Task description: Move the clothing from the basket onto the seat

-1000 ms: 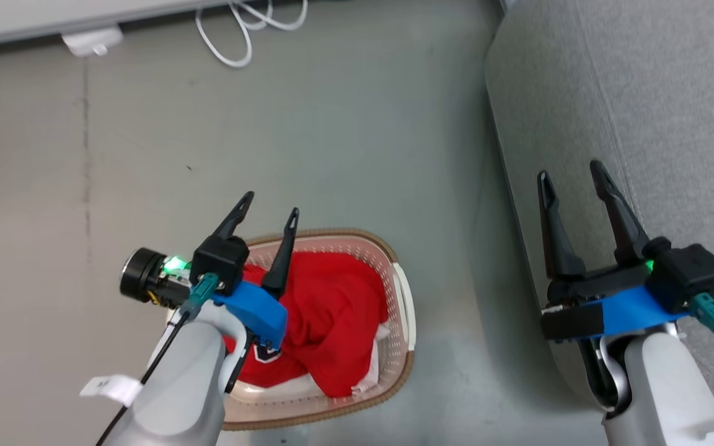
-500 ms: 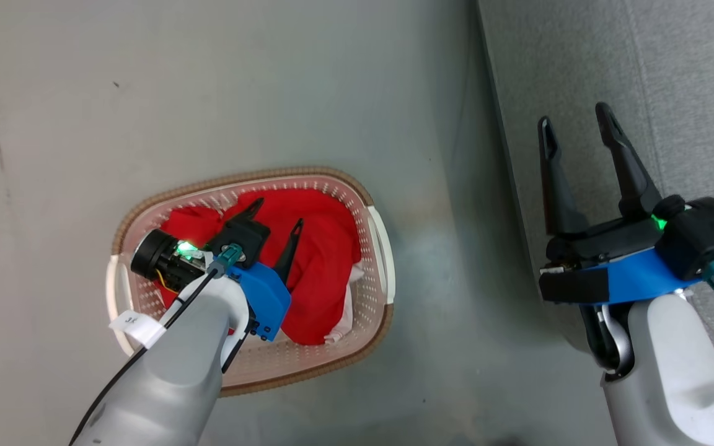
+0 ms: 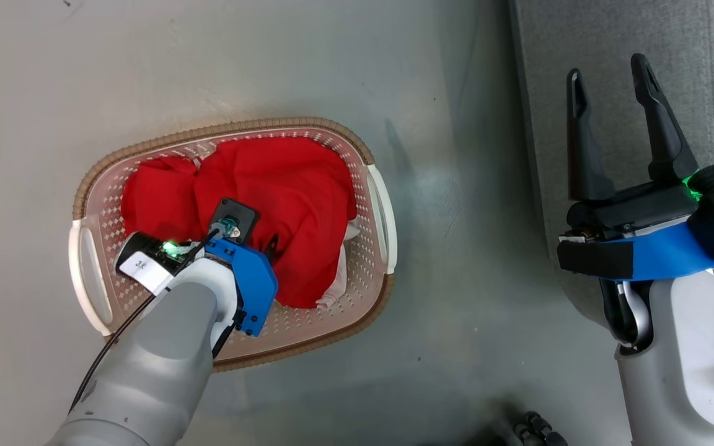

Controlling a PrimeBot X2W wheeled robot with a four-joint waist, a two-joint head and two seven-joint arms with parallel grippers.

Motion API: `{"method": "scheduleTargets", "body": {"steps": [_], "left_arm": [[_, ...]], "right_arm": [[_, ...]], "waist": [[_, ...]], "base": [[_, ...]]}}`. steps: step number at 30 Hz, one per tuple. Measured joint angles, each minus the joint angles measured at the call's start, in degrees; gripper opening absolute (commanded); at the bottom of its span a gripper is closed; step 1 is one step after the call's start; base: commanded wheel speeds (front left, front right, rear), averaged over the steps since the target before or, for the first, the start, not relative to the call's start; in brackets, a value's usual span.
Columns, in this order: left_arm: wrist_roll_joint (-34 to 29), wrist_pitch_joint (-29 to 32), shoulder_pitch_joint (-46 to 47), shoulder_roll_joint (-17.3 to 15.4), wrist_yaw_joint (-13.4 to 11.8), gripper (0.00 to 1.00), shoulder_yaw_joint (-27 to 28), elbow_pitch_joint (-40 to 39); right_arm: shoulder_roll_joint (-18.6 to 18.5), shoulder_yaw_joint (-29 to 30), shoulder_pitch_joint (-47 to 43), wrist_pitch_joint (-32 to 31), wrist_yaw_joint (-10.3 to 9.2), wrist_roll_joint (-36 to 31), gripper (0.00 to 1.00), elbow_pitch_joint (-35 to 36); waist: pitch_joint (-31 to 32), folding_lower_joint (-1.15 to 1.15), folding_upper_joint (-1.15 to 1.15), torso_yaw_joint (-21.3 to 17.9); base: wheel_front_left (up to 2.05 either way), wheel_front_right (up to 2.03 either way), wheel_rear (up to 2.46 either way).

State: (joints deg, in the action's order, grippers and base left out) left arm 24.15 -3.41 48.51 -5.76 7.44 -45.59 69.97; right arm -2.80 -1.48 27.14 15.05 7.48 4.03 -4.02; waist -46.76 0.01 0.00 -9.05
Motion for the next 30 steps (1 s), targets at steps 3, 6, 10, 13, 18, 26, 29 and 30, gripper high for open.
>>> {"method": "scheduleTargets", "body": {"steps": [3, 6, 10, 13, 18, 26, 29, 30], "left_arm": [[2.36, 1.76, 0.25, -0.19, 0.00, 1.00, -1.12, 0.23], [5.50, 3.20, 0.69, -0.35, 0.00, 1.00, -1.45, 0.00], [7.28, 3.69, 1.62, -0.90, 0.00, 1.00, -3.61, -0.85], [9.03, 3.82, 2.60, -0.92, 0.00, 1.00, -5.23, -1.76], [11.07, 3.34, 4.56, -0.93, 0.00, 1.00, -7.89, -2.30], [11.51, 1.76, 7.25, -1.08, 0.00, 1.00, -11.89, 0.20], [11.70, 2.04, 7.46, -0.91, 0.00, 0.27, -13.28, 0.47], [11.76, 1.83, 7.61, -0.91, 0.00, 0.00, -13.82, 0.55]], "right_arm": [[0.00, -0.03, 0.44, 0.00, 0.00, -0.41, 1.00, 0.56], [0.00, -0.24, 0.65, 0.00, 0.00, -0.56, 1.00, 1.16], [0.00, -0.34, 0.92, 0.00, 0.00, -0.85, 1.00, 2.08], [0.00, -0.43, 1.35, 0.01, 0.00, -0.91, 1.00, 2.88], [0.00, -0.76, 1.51, 0.00, 0.00, -0.89, 1.00, 3.48], [0.00, -0.63, 1.75, 0.00, 0.00, -0.52, 1.00, 4.19], [0.00, -0.45, 1.75, 0.00, 0.00, -0.51, 1.00, 4.27], [0.00, -0.38, 1.75, 0.00, 0.00, -0.51, 1.00, 4.31]], "waist": [[-1.22, 0.00, 0.00, 0.18], [-2.35, 0.00, 0.00, 0.32], [-3.97, 0.00, 0.00, 0.39], [-5.24, 0.00, 0.00, 0.38], [-7.15, 0.00, 0.00, 0.13], [-9.07, 0.00, 0.00, -0.78], [-9.21, 0.00, 0.00, -0.83], [-9.17, 0.00, 0.00, -0.79]], "base": [[0.00, 0.00, 0.00], [0.00, 0.00, 0.00], [0.00, 0.00, 0.00], [0.00, 0.00, 0.00], [0.00, 0.00, 0.00], [0.00, 0.00, 0.00], [0.00, 0.00, 0.00], [0.00, 0.00, 0.00]]}}
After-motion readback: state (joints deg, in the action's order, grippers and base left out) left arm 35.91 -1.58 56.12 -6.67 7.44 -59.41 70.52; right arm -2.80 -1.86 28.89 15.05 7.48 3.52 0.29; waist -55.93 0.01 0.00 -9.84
